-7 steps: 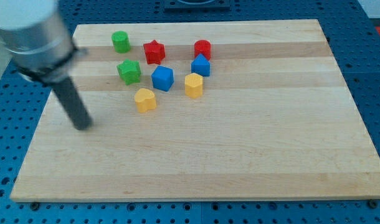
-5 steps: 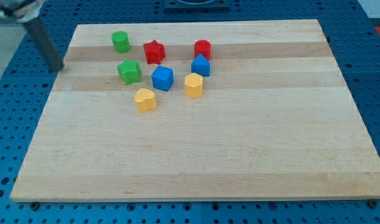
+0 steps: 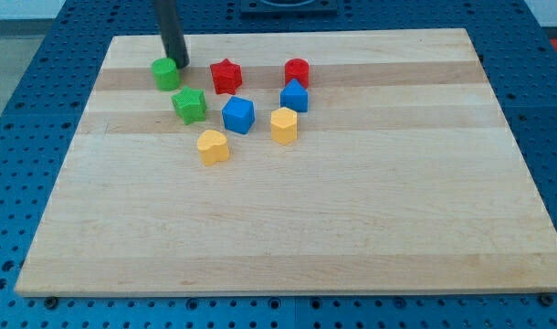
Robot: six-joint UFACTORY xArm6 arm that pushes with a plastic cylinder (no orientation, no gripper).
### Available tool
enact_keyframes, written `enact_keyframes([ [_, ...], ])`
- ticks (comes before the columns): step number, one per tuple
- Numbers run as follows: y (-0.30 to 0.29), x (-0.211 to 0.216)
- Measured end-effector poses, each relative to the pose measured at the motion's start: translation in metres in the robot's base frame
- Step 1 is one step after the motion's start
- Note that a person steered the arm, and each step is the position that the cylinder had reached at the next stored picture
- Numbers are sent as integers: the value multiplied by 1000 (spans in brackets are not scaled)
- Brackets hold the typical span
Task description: Move green circle closer to yellow heart
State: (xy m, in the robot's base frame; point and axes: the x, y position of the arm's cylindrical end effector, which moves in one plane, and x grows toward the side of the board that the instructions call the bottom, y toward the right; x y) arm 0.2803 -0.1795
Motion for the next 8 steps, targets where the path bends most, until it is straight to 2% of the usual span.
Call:
enact_keyframes([
  [1, 0, 55],
  [2, 0, 84],
  [3, -42, 62],
  [4, -63, 62],
  [5, -62, 54],
  [6, -87, 37],
  [7, -86, 92],
  [8, -40, 123],
])
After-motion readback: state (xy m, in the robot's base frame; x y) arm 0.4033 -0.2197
